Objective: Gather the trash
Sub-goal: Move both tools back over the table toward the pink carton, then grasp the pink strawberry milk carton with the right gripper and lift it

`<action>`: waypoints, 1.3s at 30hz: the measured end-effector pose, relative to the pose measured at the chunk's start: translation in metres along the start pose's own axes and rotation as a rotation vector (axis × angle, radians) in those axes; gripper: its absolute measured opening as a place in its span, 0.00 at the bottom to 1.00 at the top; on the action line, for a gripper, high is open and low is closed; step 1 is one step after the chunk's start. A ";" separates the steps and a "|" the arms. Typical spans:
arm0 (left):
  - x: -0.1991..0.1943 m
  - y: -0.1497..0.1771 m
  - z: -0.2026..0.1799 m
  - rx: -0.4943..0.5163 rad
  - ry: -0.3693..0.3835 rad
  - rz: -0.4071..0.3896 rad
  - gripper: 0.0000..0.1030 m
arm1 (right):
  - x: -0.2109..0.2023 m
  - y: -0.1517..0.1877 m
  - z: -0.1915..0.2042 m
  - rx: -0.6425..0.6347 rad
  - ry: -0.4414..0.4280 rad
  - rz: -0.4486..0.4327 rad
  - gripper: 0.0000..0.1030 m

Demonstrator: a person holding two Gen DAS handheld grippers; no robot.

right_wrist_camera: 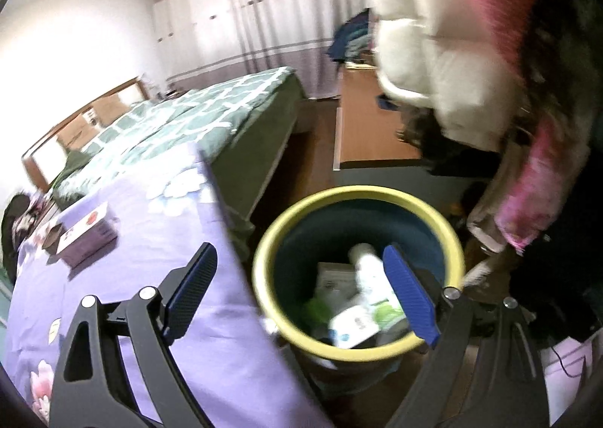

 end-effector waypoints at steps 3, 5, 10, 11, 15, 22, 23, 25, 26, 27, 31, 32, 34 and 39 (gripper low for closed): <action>0.008 0.007 0.041 -0.045 -0.063 -0.017 0.91 | 0.009 0.001 0.043 -0.057 -0.046 0.019 0.83; 0.014 0.013 0.056 -0.068 -0.092 -0.018 0.91 | 0.016 0.001 0.070 -0.095 -0.081 0.039 0.83; 0.029 0.028 0.079 -0.135 -0.078 -0.008 0.91 | 0.031 0.001 0.131 -0.167 -0.176 0.076 0.83; 0.031 0.030 0.081 -0.143 -0.081 -0.003 0.91 | 0.034 0.002 0.144 -0.179 -0.192 0.084 0.83; 0.038 0.039 0.086 -0.188 -0.097 0.020 0.91 | 0.045 0.014 0.201 -0.243 -0.259 0.134 0.83; 0.043 0.046 0.091 -0.208 -0.135 0.038 0.91 | 0.064 0.051 0.280 -0.362 -0.248 0.178 0.83; 0.043 0.046 0.091 -0.208 -0.141 0.041 0.91 | 0.067 0.054 0.284 -0.363 -0.235 0.178 0.83; 0.046 0.049 0.093 -0.214 -0.142 0.051 0.91 | 0.077 0.062 0.291 -0.346 -0.215 0.200 0.83; 0.050 0.050 0.093 -0.222 -0.136 0.062 0.91 | 0.080 0.064 0.293 -0.343 -0.204 0.206 0.83; 0.051 0.051 0.094 -0.227 -0.131 0.067 0.91 | 0.084 0.065 0.295 -0.344 -0.191 0.207 0.83; 0.053 0.053 0.095 -0.237 -0.120 0.073 0.91 | 0.094 0.067 0.303 -0.340 -0.160 0.214 0.83; 0.054 0.053 0.095 -0.238 -0.119 0.076 0.91 | 0.095 0.067 0.305 -0.338 -0.154 0.211 0.83; 0.058 0.056 0.095 -0.246 -0.107 0.088 0.91 | 0.099 0.067 0.308 -0.342 -0.131 0.203 0.83; 0.060 0.058 0.095 -0.258 -0.103 0.096 0.91 | 0.108 0.071 0.311 -0.346 -0.089 0.208 0.83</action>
Point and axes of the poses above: each gripper's, at about its wrist camera, not at the fingertips, and x roughly the way its jaws point, z to its left, y to its underside, the point moved 4 cm from there along x, roughly the way its jaws point, and after that the axes turned 7 degrees about x, right-handed, at the moved point
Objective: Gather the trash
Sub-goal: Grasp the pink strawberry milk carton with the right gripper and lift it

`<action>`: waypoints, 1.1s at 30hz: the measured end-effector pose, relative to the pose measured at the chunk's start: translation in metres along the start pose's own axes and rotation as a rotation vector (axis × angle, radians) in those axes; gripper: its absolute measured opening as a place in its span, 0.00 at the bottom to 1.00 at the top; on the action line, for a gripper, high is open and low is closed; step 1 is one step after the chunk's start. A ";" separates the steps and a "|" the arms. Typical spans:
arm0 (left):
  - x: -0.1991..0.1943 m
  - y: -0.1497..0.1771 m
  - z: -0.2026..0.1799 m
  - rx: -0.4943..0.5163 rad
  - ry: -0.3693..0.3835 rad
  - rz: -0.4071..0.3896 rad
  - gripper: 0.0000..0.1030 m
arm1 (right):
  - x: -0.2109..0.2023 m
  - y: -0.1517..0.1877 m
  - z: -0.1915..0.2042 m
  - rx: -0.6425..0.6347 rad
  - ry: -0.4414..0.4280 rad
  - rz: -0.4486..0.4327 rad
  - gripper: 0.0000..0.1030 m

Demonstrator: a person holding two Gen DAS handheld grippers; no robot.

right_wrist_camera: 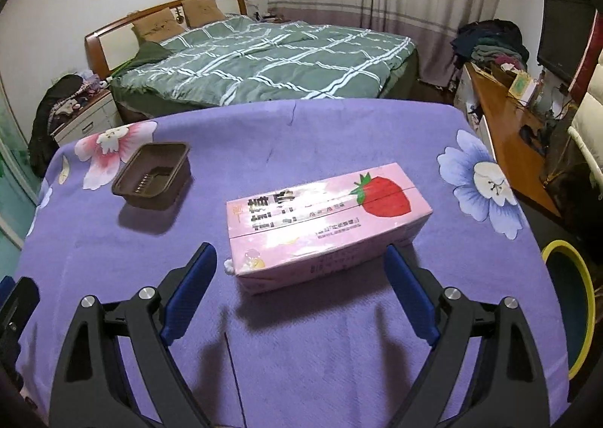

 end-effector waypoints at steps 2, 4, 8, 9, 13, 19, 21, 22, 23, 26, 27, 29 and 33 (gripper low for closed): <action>0.001 0.000 0.000 -0.002 0.003 0.001 0.91 | 0.003 0.001 0.002 -0.009 0.012 0.007 0.83; 0.000 0.000 0.000 -0.002 0.005 0.002 0.91 | 0.004 0.003 -0.003 -0.011 0.018 0.013 0.83; -0.001 0.000 0.000 -0.002 0.012 0.001 0.91 | -0.002 0.007 -0.027 0.007 0.035 0.017 0.83; -0.001 0.000 -0.001 -0.002 0.015 0.003 0.91 | -0.004 0.008 -0.041 0.021 0.052 0.016 0.83; 0.000 0.001 -0.002 -0.003 0.025 0.009 0.91 | -0.012 0.013 -0.091 0.089 0.109 0.018 0.83; 0.001 0.002 -0.006 0.007 0.037 0.017 0.91 | -0.029 0.014 -0.126 0.206 0.057 -0.025 0.83; 0.001 0.002 -0.007 0.009 0.037 0.016 0.91 | -0.031 0.010 -0.115 0.206 0.004 -0.046 0.83; 0.001 0.002 -0.007 0.008 0.037 0.016 0.91 | -0.030 0.008 -0.111 0.203 -0.007 -0.047 0.83; 0.001 0.002 -0.007 0.007 0.037 0.017 0.91 | -0.027 0.006 -0.104 0.197 -0.015 -0.045 0.83; 0.001 0.003 -0.007 0.002 0.040 0.018 0.91 | -0.006 0.001 -0.082 0.164 -0.004 -0.006 0.83; 0.000 0.002 -0.006 0.003 0.039 0.018 0.91 | -0.002 0.000 -0.080 0.165 0.007 0.004 0.83; 0.000 0.003 -0.007 0.003 0.043 0.021 0.91 | 0.009 -0.002 -0.079 0.179 0.024 0.034 0.83; 0.001 0.003 -0.007 0.008 0.052 0.023 0.91 | 0.017 -0.005 -0.085 0.206 0.035 0.056 0.65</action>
Point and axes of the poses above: each gripper's, at about its wrist camera, not at the fingertips, and x roughly the way its jaws point, z to its left, y to its underside, the point moved 4 cm from there along x, roughly the way its jaws point, and after that the axes turned 7 degrees about x, right-handed, at the moved point
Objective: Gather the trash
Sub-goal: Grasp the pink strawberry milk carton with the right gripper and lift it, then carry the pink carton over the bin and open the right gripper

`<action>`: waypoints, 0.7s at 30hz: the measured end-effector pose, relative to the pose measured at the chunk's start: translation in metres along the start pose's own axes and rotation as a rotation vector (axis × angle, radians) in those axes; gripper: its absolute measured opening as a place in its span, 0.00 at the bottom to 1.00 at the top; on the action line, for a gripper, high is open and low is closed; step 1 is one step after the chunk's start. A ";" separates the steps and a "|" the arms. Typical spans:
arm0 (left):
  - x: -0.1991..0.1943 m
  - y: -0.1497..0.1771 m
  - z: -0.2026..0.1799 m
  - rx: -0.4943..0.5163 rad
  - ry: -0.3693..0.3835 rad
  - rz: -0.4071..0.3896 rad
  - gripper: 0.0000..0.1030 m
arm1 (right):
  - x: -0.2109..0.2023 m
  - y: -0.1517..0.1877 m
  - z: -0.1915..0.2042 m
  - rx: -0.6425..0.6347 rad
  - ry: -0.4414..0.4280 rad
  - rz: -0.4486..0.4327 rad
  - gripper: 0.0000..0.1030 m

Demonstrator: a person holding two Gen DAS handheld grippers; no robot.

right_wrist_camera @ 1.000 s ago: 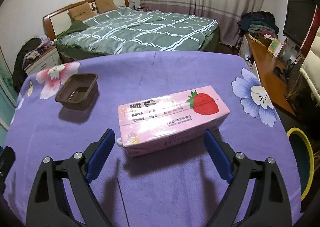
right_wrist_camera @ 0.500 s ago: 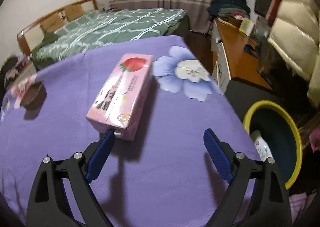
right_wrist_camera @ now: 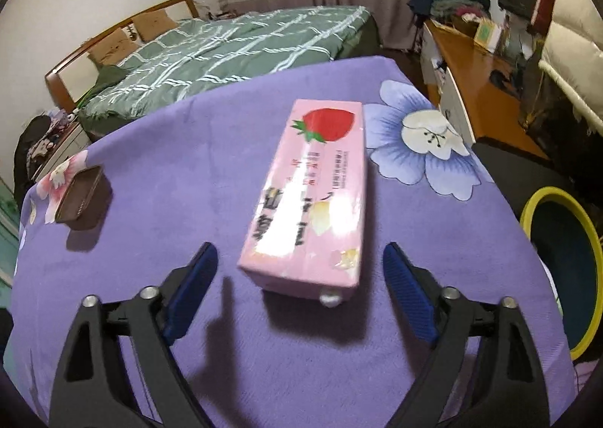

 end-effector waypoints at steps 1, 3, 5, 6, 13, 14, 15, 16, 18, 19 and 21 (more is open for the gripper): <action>0.000 0.000 -0.001 0.006 -0.001 0.001 0.91 | 0.000 -0.001 -0.001 -0.004 0.001 -0.003 0.58; 0.000 0.000 -0.002 0.012 -0.003 0.000 0.92 | -0.003 0.000 -0.003 -0.005 -0.006 -0.002 0.48; -0.001 0.000 -0.003 0.014 -0.006 -0.003 0.91 | -0.011 0.000 -0.005 -0.002 -0.025 -0.014 0.47; -0.001 0.000 -0.003 0.012 -0.007 -0.005 0.91 | -0.015 0.000 -0.006 -0.006 -0.030 -0.026 0.47; -0.001 0.001 -0.005 0.019 -0.007 -0.001 0.91 | -0.058 0.004 -0.017 -0.007 -0.126 -0.076 0.47; -0.001 0.001 -0.006 0.020 -0.007 -0.002 0.91 | -0.061 0.005 -0.019 -0.007 -0.130 -0.078 0.47; -0.001 0.001 -0.006 0.020 -0.006 -0.004 0.91 | -0.066 0.007 -0.024 -0.002 -0.137 -0.079 0.46; -0.001 0.001 -0.006 0.020 -0.006 -0.004 0.91 | -0.071 0.009 -0.029 0.005 -0.144 -0.080 0.46; -0.001 0.001 -0.007 0.022 -0.006 -0.005 0.91 | -0.078 0.011 -0.038 0.011 -0.143 -0.086 0.46; -0.001 0.001 -0.007 0.023 -0.006 -0.004 0.91 | -0.082 0.013 -0.044 0.013 -0.137 -0.093 0.46; -0.001 0.001 -0.008 0.026 -0.007 -0.003 0.91 | -0.090 0.015 -0.059 0.018 -0.109 -0.115 0.46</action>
Point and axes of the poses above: each gripper's, at about its wrist camera, not at the fingertips, and x roughly the way its jaws point, z to its left, y to its underside, the point moved 4 cm from there along x, roughly the way its jaws point, and after that the axes turned 7 degrees about x, right-handed, at the moved point
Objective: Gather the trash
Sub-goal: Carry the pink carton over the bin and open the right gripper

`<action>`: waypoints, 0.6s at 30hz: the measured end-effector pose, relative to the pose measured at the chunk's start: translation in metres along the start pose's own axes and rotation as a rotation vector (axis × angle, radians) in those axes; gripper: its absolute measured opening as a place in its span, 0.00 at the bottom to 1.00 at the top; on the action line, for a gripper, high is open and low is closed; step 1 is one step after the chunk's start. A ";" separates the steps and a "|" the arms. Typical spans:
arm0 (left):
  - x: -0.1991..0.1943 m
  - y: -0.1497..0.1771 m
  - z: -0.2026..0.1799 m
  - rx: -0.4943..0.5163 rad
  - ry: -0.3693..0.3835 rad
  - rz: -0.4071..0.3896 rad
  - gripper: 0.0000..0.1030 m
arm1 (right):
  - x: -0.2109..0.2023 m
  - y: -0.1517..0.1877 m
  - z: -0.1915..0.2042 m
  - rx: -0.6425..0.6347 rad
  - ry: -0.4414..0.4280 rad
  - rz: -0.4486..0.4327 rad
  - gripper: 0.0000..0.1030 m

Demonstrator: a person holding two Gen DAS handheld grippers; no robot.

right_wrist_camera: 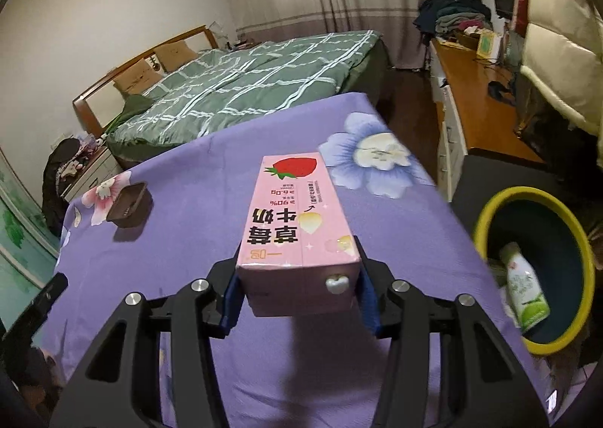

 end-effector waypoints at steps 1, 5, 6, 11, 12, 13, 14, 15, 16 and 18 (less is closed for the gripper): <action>0.000 0.000 0.000 0.001 -0.001 0.000 0.91 | -0.004 0.001 -0.005 0.001 0.015 -0.012 0.46; 0.000 0.000 -0.001 0.003 -0.002 -0.002 0.91 | -0.018 -0.003 -0.039 0.043 0.081 -0.065 0.46; -0.001 0.000 -0.001 0.004 -0.004 -0.004 0.91 | -0.020 -0.004 -0.046 0.053 0.094 -0.076 0.46; 0.000 0.000 -0.003 0.014 -0.010 -0.005 0.91 | -0.034 -0.012 -0.098 0.136 0.197 -0.146 0.46; 0.000 0.000 -0.003 0.016 -0.011 -0.005 0.91 | -0.035 -0.013 -0.107 0.146 0.212 -0.154 0.46; -0.001 0.000 -0.003 0.017 -0.011 -0.005 0.91 | -0.037 -0.015 -0.118 0.163 0.237 -0.166 0.46; -0.001 0.000 -0.004 0.018 -0.010 -0.004 0.91 | -0.039 -0.017 -0.127 0.175 0.251 -0.171 0.46; -0.001 0.000 -0.004 0.016 -0.009 -0.004 0.91 | -0.040 -0.019 -0.138 0.193 0.265 -0.175 0.46; -0.001 0.001 -0.004 0.016 -0.007 -0.003 0.91 | -0.040 -0.020 -0.148 0.209 0.283 -0.175 0.46; 0.000 0.001 -0.005 0.017 -0.004 -0.002 0.91 | -0.039 -0.022 -0.165 0.231 0.312 -0.171 0.47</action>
Point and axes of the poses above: each gripper's, at about its wrist camera, not at the fingertips, and x roughly the way its jaws point, z to its left, y to its underside, the point moved 4 cm from there along x, roughly the way its jaws point, and after that the axes turned 7 degrees about x, right-handed, at the moved point
